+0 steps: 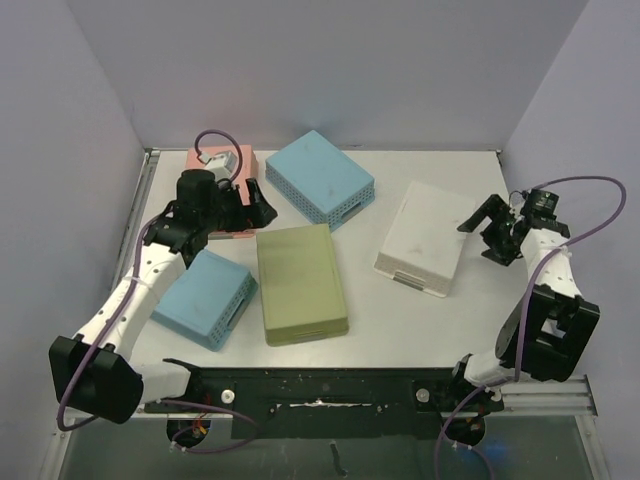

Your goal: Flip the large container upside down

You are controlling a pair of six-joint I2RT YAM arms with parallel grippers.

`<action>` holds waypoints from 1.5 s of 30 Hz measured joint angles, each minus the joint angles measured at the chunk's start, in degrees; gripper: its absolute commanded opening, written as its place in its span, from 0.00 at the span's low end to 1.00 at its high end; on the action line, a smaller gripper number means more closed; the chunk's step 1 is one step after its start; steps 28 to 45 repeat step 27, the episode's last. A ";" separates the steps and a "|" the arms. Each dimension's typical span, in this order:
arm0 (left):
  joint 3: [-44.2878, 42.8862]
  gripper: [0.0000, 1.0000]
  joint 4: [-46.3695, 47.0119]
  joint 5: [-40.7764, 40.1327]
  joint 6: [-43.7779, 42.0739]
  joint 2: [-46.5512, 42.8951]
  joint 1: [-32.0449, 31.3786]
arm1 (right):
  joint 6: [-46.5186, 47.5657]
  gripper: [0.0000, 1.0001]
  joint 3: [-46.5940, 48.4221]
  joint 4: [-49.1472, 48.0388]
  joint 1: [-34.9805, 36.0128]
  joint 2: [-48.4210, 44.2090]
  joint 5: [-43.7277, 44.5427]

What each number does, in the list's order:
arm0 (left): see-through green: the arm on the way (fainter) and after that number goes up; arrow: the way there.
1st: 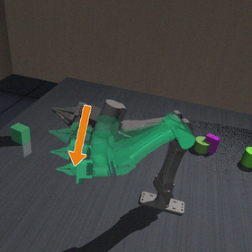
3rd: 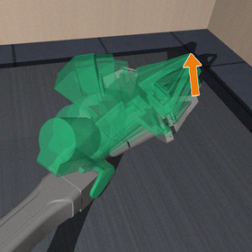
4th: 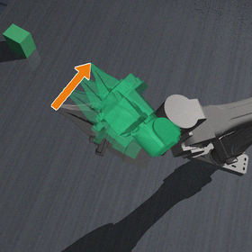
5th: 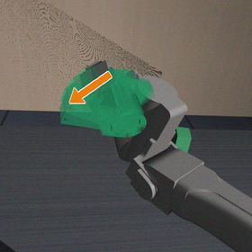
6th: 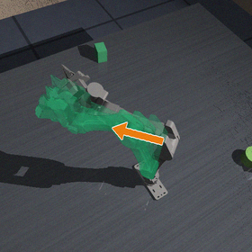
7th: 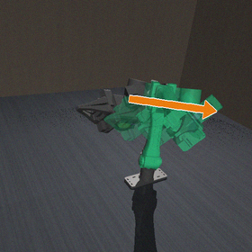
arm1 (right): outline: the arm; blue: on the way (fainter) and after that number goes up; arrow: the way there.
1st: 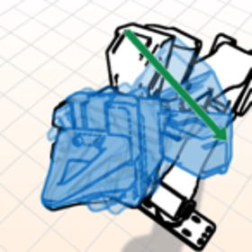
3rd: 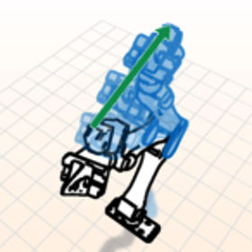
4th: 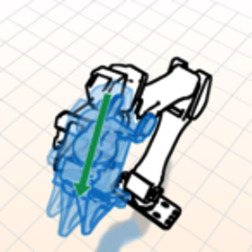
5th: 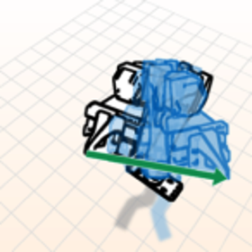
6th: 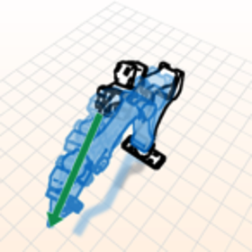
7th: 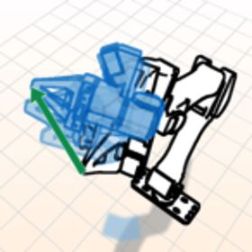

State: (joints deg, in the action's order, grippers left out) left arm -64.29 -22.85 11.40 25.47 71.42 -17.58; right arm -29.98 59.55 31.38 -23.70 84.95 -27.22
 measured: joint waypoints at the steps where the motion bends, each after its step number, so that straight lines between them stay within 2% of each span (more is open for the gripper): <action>1: -0.04 0.86 0.00 0.44 0.02 0.37 0.00 | 0.57 0.98 1.64 2.47 0.92 -0.44 5.07; 6: -0.17 0.86 -0.37 -2.19 1.88 3.21 0.00 | 1.16 0.98 13.75 11.45 10.49 -3.41 31.78; 10: -1.99 0.86 -2.69 -6.69 2.99 5.92 0.39 | 0.00 0.98 21.24 14.47 16.26 -6.73 43.60; 15: -8.26 0.86 -6.19 -9.40 2.78 11.10 0.83 | -1.14 0.98 25.27 13.84 18.38 -12.26 56.41; 22: -10.27 0.85 -8.92 -11.52 1.20 12.66 0.96 | -0.09 0.98 17.99 6.43 19.43 -21.31 61.33; 27: -9.22 0.84 -7.76 -12.13 0.74 11.58 1.18 | 3.04 0.98 11.80 3.04 19.41 -23.69 61.42; 45: -9.22 0.84 -7.76 -12.13 0.74 11.58 1.18 | 3.04 0.98 11.80 3.04 19.41 -23.69 61.42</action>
